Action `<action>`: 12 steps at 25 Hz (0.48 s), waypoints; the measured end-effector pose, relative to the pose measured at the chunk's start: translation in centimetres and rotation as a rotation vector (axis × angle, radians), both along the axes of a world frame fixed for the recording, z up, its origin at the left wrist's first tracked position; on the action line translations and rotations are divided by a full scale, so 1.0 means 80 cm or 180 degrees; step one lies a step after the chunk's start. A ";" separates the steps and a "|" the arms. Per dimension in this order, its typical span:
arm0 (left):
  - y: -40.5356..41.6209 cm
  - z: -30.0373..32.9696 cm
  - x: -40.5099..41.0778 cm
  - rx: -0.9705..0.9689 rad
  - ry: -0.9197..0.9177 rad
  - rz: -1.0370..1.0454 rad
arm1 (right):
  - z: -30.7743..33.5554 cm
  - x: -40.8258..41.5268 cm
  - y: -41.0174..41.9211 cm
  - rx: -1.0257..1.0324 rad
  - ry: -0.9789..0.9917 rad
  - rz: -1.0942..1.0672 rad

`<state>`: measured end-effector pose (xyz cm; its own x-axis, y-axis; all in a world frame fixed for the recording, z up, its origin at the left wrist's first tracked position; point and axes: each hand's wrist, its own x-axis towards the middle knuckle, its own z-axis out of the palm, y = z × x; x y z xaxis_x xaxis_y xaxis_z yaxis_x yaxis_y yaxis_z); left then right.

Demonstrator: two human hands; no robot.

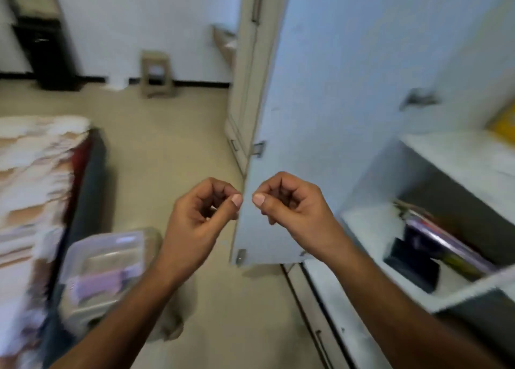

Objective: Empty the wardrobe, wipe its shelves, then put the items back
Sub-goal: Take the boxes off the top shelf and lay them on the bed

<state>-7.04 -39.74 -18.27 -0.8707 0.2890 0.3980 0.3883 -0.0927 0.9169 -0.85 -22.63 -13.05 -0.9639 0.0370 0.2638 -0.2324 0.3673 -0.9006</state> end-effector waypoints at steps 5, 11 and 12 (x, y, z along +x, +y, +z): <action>0.201 0.073 0.015 0.0064 0.0444 -0.1182 | 0.058 0.082 0.171 0.0116 0.0366 -0.1033; 0.374 0.112 0.040 -0.0049 0.0789 -0.2501 | 0.090 0.165 0.308 0.0392 0.0347 -0.2220; 0.399 0.115 0.042 -0.0060 0.0785 -0.2686 | 0.093 0.176 0.329 0.0442 0.0290 -0.2463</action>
<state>-3.70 -7.81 -9.03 -0.2536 0.8058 0.5352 0.3841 -0.4239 0.8202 13.27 3.73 -5.60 -0.6522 0.6490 0.3917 0.0644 0.5623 -0.8244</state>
